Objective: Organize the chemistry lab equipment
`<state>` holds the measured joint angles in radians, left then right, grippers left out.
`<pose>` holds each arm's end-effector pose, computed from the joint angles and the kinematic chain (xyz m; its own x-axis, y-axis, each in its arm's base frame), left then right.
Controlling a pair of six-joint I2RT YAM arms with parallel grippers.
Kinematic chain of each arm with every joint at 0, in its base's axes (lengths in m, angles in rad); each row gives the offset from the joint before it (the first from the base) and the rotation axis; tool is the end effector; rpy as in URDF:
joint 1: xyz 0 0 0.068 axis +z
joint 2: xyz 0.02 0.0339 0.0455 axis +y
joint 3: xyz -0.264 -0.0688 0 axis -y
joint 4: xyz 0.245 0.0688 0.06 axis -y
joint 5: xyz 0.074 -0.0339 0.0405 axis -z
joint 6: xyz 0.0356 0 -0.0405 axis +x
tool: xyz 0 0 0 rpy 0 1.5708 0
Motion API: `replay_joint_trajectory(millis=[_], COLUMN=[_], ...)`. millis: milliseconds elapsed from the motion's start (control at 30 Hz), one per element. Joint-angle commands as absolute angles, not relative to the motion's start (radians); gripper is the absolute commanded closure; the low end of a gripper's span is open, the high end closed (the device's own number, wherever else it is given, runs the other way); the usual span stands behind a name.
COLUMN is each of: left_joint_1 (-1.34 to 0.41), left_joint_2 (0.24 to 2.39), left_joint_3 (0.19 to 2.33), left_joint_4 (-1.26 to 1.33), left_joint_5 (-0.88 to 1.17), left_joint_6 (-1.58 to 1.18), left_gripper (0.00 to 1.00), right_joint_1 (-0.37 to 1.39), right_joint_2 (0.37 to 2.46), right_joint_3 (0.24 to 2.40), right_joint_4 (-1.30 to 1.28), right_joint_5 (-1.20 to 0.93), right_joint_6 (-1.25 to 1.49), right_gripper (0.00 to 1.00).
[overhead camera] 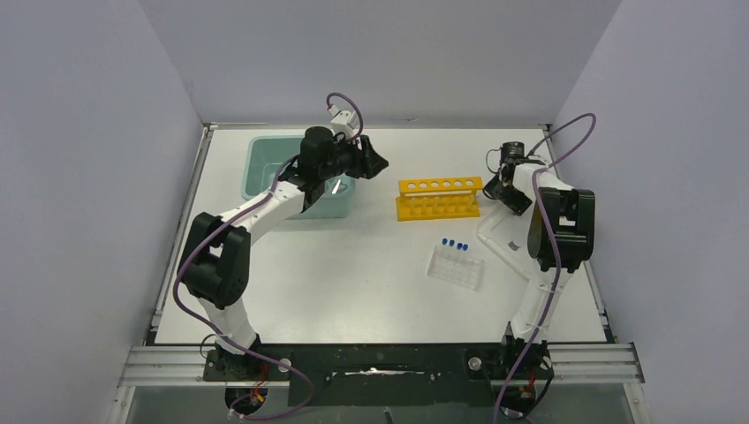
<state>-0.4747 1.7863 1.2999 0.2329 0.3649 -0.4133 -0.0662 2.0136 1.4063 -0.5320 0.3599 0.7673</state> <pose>0.3721 -0.2055 0.2830 -0.4992 -0.1653 -0.8506 0.5828 0.6623 -0.4708 0.4117 -0.0399 0.1640 -0.5074 0.6848 -0.5231 0.7795 0.6235 0.0601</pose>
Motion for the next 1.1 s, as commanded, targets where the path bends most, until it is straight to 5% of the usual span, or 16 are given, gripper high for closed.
replay_joint_trajectory(millis=[0,100,267,300,900,1067], left_joint_1=[-0.466,-0.465,-0.466,-0.466,-0.476,-0.502], left_joint_2=[1.744,1.748,1.751,1.752,1.748,1.757], left_joint_3=[1.308,1.311,1.313,1.313,1.311,1.328], left_joint_4=[0.284,0.284,0.290,0.291,0.349,0.407], left_joint_5=[0.386,0.392,0.401,0.403,0.464,0.620], left_joint_6=[-0.417,-0.419,-0.426,-0.426,-0.450,-0.460], left_gripper=[0.49,0.49,0.49,0.49,0.49,0.47], right_joint_1=[-0.075,-0.075,-0.077,-0.079,-0.070,-0.064], right_joint_2=[2.038,2.035,2.011,1.998,1.761,1.716], right_joint_3=[1.458,1.445,1.441,1.440,1.394,1.394], right_joint_4=[-0.574,-0.576,-0.595,-0.598,-0.571,-0.568], right_joint_5=[0.393,0.401,0.429,0.437,0.488,0.481], right_joint_6=[0.789,0.804,0.815,0.816,0.795,0.788], right_gripper=[0.33,0.49,0.97,1.00,1.00,1.00])
